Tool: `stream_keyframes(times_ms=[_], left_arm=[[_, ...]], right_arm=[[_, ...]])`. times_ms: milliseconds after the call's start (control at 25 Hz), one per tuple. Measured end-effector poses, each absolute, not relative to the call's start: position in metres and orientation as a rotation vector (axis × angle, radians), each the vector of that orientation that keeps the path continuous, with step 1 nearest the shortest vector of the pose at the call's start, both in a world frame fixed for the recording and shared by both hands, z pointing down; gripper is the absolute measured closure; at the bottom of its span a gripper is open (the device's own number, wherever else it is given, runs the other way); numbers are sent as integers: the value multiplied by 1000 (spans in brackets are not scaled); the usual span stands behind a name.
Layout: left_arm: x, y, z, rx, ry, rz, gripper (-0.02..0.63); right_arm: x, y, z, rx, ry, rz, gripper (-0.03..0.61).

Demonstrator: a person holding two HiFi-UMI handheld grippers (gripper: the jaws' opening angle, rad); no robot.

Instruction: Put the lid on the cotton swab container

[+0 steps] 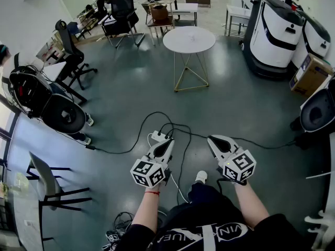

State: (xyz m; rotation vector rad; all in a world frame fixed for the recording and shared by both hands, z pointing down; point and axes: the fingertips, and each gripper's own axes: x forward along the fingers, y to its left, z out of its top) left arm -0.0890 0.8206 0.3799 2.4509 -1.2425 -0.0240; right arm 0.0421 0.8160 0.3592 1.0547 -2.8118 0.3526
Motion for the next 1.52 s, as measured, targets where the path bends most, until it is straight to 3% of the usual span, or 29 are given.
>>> stream_keyframes(times_ms=[840, 1520], left_arm=[[-10, 617, 399, 2455, -1188, -17, 607], [-14, 444, 403, 2447, -1176, -16, 607]], right_arm=[[107, 624, 383, 1135, -2744, 393, 575], [102, 452, 397, 1186, -2699, 446, 575]])
